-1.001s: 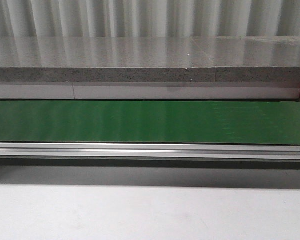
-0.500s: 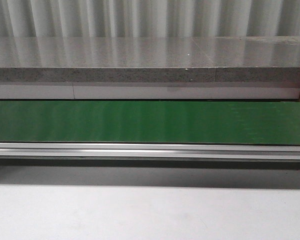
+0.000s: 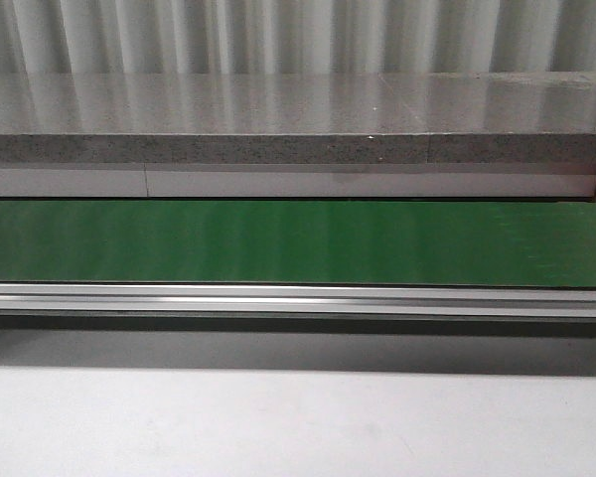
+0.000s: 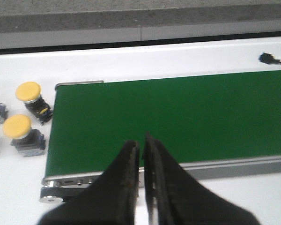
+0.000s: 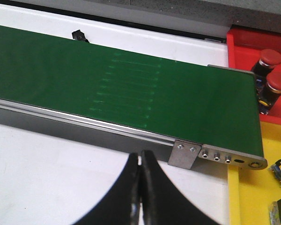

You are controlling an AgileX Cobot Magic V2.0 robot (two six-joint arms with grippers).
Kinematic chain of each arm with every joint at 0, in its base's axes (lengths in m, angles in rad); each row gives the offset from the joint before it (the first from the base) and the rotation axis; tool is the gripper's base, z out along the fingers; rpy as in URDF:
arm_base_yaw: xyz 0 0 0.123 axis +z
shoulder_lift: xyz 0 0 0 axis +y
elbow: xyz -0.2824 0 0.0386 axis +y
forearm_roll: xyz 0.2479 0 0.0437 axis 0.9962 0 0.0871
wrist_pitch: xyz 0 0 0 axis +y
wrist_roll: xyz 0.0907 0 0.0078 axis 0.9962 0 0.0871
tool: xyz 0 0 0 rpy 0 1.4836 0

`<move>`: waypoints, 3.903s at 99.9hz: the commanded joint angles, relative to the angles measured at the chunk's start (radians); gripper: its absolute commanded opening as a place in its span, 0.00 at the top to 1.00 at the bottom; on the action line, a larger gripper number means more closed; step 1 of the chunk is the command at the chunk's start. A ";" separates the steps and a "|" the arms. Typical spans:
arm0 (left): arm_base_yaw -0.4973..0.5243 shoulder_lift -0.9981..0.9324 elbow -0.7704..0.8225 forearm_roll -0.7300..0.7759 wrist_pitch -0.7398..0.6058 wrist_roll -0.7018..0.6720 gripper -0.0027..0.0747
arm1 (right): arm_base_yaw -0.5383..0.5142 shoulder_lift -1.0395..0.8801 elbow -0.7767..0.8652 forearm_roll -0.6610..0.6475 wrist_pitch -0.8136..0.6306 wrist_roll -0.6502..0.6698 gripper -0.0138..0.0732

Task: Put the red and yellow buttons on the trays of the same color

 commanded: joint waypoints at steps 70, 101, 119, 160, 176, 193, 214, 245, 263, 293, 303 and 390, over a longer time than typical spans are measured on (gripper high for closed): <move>0.401 0.846 -0.571 -0.014 0.295 -0.050 0.34 | -0.001 0.009 -0.026 -0.006 -0.080 -0.007 0.92; 0.430 1.052 -0.745 -0.014 0.362 -0.117 0.34 | -0.001 0.009 -0.026 -0.006 -0.078 -0.007 0.92; 0.430 1.143 -0.815 -0.014 0.407 -0.128 0.34 | -0.001 0.009 -0.026 -0.006 -0.078 -0.007 0.92; 0.430 1.251 -0.852 -0.005 0.404 -0.179 0.39 | -0.001 0.009 -0.026 -0.006 -0.077 -0.007 0.92; 0.430 1.252 -0.858 -0.005 0.396 -0.179 0.57 | -0.001 0.009 -0.026 -0.006 -0.077 -0.007 0.92; 0.430 1.243 -0.870 -0.005 0.415 -0.163 0.78 | -0.001 0.009 -0.026 -0.006 -0.077 -0.007 0.92; 0.430 1.147 -0.870 0.023 0.474 -0.059 0.81 | -0.001 0.009 -0.026 -0.006 -0.077 -0.007 0.92; 0.363 0.955 -0.849 0.031 0.495 0.055 0.81 | -0.001 0.009 -0.026 -0.006 -0.077 -0.007 0.92; 0.283 0.933 -0.804 0.026 0.476 0.059 0.81 | -0.001 0.009 -0.026 -0.006 -0.076 -0.007 0.92; 0.188 0.937 -0.731 0.074 0.406 0.064 0.81 | -0.001 0.009 -0.026 -0.006 -0.076 -0.007 0.92; 0.188 0.937 -0.732 0.074 0.415 0.064 0.81 | -0.001 0.009 -0.026 -0.006 -0.076 -0.007 0.92; 0.188 0.941 -0.732 -0.006 0.339 0.064 0.25 | -0.001 0.009 -0.026 -0.006 -0.075 -0.007 0.92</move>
